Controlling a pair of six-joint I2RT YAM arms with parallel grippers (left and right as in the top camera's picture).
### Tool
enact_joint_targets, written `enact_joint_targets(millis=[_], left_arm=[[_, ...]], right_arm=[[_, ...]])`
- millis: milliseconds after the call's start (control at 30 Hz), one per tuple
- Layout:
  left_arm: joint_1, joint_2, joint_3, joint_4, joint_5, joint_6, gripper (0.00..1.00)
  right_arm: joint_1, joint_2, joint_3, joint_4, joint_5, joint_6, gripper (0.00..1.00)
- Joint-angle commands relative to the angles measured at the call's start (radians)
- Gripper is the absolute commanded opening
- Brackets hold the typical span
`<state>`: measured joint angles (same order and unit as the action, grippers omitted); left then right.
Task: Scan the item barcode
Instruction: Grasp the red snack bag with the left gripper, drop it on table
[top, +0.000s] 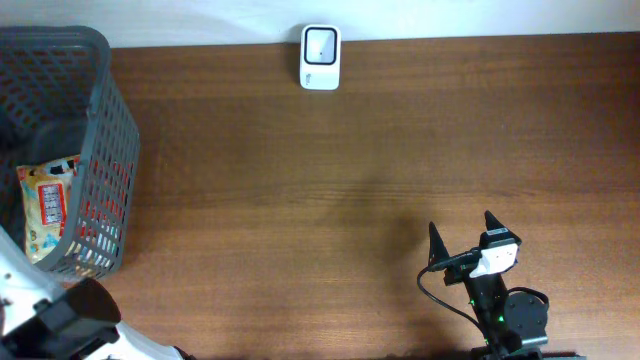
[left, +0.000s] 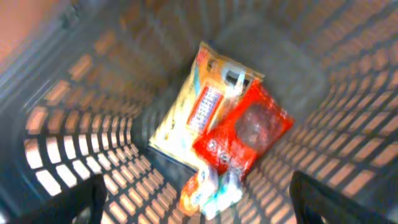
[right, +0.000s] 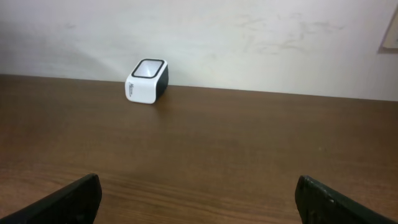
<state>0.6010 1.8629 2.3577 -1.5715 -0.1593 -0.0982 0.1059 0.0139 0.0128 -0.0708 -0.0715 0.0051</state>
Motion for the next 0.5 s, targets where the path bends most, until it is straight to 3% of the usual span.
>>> enact_joint_targets(millis=[0, 100, 200, 333, 367, 467], left_arm=[[0.016, 0.098, -0.099, 0.005, 0.051, -0.01, 0.86], [0.015, 0.197, -0.258, 0.085, 0.051, 0.006, 0.85], [0.011, 0.254, -0.391, 0.28, 0.261, 0.206, 0.86], [0.011, 0.365, -0.482, 0.386, 0.261, 0.231, 0.84], [0.011, 0.387, -0.483, 0.386, 0.261, 0.231, 0.79], [0.011, 0.445, -0.493, 0.382, 0.272, 0.231, 0.39]], right_arm=[[0.005, -0.008, -0.007, -0.003, -0.002, 0.01, 0.98], [0.005, -0.008, -0.007, -0.003, -0.002, 0.01, 0.99], [0.005, -0.008, -0.007, -0.003, -0.002, 0.01, 0.98], [0.005, -0.008, -0.007, -0.003, -0.002, 0.01, 0.98], [0.005, -0.008, -0.007, -0.003, -0.002, 0.01, 0.98], [0.005, -0.008, -0.007, -0.003, -0.002, 0.01, 0.98]])
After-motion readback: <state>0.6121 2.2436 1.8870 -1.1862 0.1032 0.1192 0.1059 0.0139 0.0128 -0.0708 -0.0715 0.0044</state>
